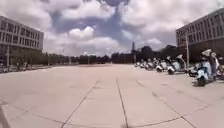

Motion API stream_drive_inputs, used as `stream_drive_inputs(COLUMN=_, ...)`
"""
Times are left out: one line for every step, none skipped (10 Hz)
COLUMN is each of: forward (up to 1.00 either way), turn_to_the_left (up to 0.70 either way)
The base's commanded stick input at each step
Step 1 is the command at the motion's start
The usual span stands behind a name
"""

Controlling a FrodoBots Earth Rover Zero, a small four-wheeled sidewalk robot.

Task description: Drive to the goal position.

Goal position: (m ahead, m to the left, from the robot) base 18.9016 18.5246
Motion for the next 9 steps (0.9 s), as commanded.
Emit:
stream_drive_inputs(forward=0.70, turn_to_the_left=-0.10)
stream_drive_inputs(forward=0.70, turn_to_the_left=-0.13)
stream_drive_inputs(forward=0.70, turn_to_the_left=0.00)
stream_drive_inputs(forward=0.70, turn_to_the_left=0.00)
stream_drive_inputs(forward=0.70, turn_to_the_left=0.00)
stream_drive_inputs(forward=0.70, turn_to_the_left=0.00)
stream_drive_inputs(forward=0.70, turn_to_the_left=0.00)
stream_drive_inputs(forward=0.70, turn_to_the_left=0.00)
stream_drive_inputs(forward=0.70, turn_to_the_left=0.00)
